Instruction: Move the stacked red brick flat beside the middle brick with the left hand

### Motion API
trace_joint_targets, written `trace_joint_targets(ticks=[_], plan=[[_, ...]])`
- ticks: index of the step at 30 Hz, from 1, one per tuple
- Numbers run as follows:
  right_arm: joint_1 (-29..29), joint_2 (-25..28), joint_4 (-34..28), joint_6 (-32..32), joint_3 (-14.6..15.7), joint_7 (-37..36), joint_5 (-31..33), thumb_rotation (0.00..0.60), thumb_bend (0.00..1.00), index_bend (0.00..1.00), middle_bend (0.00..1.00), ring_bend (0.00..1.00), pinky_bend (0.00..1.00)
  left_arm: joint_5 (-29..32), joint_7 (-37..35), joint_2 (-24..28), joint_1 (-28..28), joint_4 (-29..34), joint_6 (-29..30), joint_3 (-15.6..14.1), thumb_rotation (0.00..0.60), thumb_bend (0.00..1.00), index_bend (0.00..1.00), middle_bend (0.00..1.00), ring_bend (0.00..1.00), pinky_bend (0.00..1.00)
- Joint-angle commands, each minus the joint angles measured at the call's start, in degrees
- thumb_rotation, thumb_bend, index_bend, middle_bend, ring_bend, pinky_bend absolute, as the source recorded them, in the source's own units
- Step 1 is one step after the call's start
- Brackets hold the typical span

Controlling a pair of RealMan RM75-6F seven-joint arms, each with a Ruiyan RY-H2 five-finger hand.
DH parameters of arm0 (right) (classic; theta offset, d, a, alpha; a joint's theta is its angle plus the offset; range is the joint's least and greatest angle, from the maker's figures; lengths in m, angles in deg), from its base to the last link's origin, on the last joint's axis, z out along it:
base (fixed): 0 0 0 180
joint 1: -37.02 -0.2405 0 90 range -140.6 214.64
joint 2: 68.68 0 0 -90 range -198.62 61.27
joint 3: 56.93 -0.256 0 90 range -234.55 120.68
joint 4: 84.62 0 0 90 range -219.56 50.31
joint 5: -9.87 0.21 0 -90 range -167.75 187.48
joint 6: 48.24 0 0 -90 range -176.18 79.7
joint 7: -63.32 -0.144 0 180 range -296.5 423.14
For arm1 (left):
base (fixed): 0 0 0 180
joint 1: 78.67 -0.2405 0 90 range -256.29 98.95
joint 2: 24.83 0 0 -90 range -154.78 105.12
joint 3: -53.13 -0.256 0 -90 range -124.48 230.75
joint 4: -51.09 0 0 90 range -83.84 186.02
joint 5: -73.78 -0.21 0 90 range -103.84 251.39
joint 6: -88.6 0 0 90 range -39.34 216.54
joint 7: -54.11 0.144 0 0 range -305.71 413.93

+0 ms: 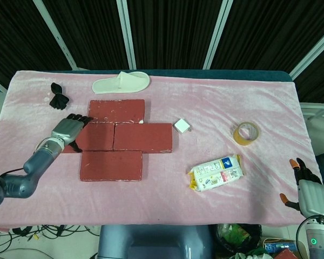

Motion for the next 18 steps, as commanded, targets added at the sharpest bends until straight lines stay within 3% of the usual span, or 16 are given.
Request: trace_joint_targets(ticks=[1, 5, 9, 14, 18], plan=[[-0.01, -0.06, 0.02, 0.06, -0.05, 0.04, 0.04, 0.6, 0.16, 0.08, 0.01, 0.13, 0.2, -8.31, -2.6, 5.53, -4.87, 7.65, 10.09, 1.5, 0.6, 0.0, 0.0, 0.07, 0.0, 0.0], [-0.07, -0.23, 0.05, 0.1, 0.0, 0.51, -0.01, 0.6, 0.16, 0.08, 0.01, 0.13, 0.2, -22.08, -7.18, 10.34, -12.65, 13.12, 23.14, -0.07, 0.6, 0.0, 0.0, 0.07, 0.0, 0.0], [-0.07, -0.41, 0.16, 0.47, -0.03, 1.0, -0.22, 0.6, 0.16, 0.08, 0.01, 0.13, 0.2, -30.61, -9.91, 11.21, -21.78, 14.15, 36.44, -3.13, 0.6, 0.0, 0.0, 0.07, 0.0, 0.0], [-0.09, -0.42, 0.36, 0.56, 0.05, 1.24, -0.49, 0.6, 0.16, 0.08, 0.01, 0.13, 0.2, -35.03, -15.1, 9.82, -31.49, 12.76, 45.15, -7.21, 0.6, 0.0, 0.0, 0.07, 0.0, 0.0], [-0.1, -0.49, 0.42, 0.79, 0.12, 1.23, -1.05, 0.6, 0.16, 0.08, 0.01, 0.13, 0.2, -35.88, -15.56, 8.66, -35.12, 11.22, 47.98, -8.18, 0.6, 0.0, 0.0, 0.07, 0.0, 0.0]])
